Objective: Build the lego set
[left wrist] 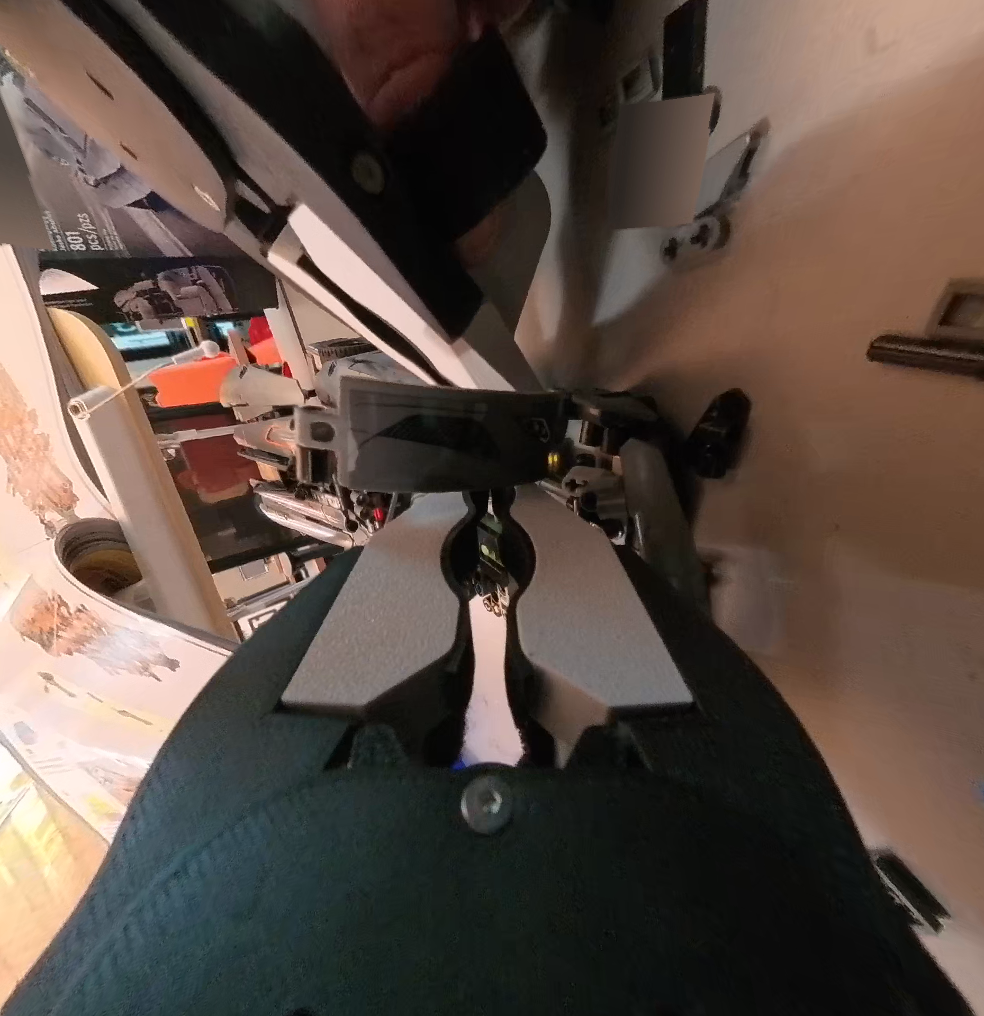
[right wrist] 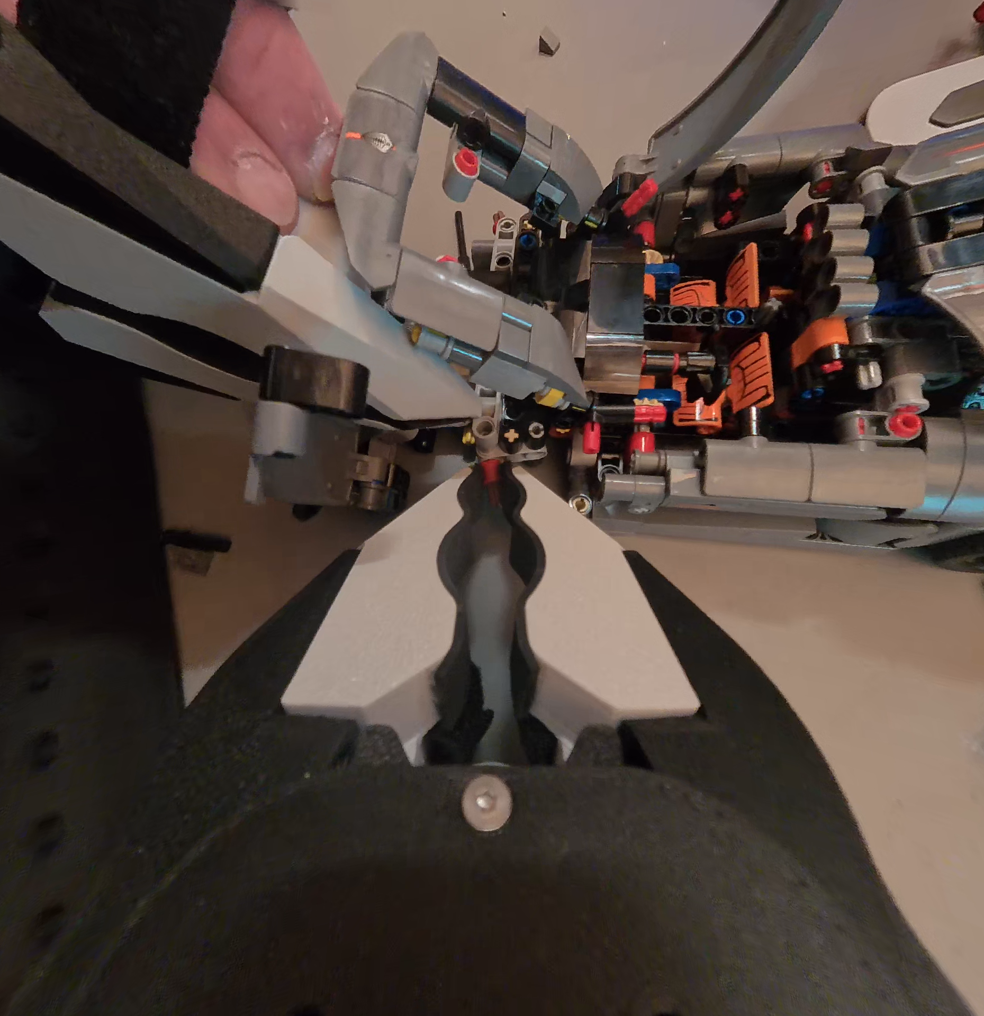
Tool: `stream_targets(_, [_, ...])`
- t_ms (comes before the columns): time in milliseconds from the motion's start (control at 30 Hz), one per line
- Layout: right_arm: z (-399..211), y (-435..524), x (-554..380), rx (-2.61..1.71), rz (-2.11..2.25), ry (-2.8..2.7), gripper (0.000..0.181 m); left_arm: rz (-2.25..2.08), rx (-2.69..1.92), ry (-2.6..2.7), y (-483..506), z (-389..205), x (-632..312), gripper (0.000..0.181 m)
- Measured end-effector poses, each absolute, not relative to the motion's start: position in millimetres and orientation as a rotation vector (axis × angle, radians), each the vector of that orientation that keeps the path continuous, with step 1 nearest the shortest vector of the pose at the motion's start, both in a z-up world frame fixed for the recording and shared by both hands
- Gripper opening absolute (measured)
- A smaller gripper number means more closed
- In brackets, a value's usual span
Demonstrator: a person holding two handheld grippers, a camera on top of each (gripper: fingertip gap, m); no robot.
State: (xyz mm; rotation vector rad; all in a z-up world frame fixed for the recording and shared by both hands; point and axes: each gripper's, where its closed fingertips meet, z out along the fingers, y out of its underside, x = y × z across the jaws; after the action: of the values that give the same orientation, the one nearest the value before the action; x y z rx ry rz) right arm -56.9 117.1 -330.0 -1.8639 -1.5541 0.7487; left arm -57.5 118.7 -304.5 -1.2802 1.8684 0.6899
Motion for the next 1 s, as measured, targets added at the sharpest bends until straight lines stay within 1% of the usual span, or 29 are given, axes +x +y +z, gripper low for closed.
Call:
stream_targets(567, [-331,116,-58,-1.895,0.821,-1.56,0.002,0.621,-1.331,1.877,118,-312,-59,0.0])
stream_targets(700, [-328,116,-57,-1.871,0.817,-1.568,0.004,0.634,-1.298,1.885,118,-309,-59,0.0])
stream_targets(767, [-328,113,-57,-1.875,0.833,-1.585,0.008,0.622,-1.325,1.888,117,-308,-60,0.0])
stream_targets(1000, [-330,112,-52,-1.87,0.806,-1.62,0.003,0.631,-1.371,1.891,114,-303,-75,0.0])
